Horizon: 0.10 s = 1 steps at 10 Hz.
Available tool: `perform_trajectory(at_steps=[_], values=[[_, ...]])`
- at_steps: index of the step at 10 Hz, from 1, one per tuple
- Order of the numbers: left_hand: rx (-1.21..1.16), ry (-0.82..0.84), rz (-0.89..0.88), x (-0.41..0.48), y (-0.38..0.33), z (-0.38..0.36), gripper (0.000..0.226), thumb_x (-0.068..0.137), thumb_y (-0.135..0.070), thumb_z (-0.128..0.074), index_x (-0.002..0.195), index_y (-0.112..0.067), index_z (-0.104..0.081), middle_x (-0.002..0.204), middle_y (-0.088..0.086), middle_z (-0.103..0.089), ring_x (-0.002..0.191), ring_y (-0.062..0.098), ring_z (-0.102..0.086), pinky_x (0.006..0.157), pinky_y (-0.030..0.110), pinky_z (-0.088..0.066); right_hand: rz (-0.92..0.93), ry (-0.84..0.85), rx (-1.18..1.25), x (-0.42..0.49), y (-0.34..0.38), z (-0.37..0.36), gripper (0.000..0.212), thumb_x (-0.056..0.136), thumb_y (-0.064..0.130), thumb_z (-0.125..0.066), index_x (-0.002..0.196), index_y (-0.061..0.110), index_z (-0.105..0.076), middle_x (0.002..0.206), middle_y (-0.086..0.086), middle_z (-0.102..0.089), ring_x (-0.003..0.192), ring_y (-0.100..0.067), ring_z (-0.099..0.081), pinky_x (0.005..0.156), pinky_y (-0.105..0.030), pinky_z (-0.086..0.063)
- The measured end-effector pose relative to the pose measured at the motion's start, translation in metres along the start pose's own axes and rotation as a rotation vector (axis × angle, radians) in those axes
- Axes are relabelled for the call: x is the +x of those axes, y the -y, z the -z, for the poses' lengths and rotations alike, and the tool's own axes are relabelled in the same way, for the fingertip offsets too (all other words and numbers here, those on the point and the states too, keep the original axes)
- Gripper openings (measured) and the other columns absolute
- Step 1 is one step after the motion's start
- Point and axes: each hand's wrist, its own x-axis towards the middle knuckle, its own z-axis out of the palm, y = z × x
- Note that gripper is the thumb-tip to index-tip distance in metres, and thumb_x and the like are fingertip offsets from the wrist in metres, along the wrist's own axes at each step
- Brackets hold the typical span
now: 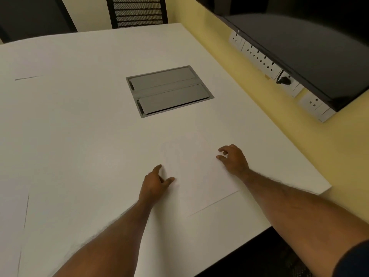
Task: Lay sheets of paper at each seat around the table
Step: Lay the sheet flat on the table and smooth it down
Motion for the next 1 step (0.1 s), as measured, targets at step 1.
perform_trajectory(at_steps=[1], values=[[0.296, 0.113, -0.069, -0.0070, 0.0017, 0.0302, 0.075, 0.080, -0.057, -0.067, 0.142, -0.024, -0.042, 0.105, -0.003, -0.066, 0.103, 0.018, -0.061, 0.089, 0.036, -0.050, 0.070, 0.015, -0.062, -0.0105, 0.0174, 0.0193, 0.021, 0.082, 0.019, -0.074, 0.103, 0.015, -0.071, 0.096, -0.005, -0.063, 0.096, -0.027, -0.058, 0.083, -0.038, -0.049]])
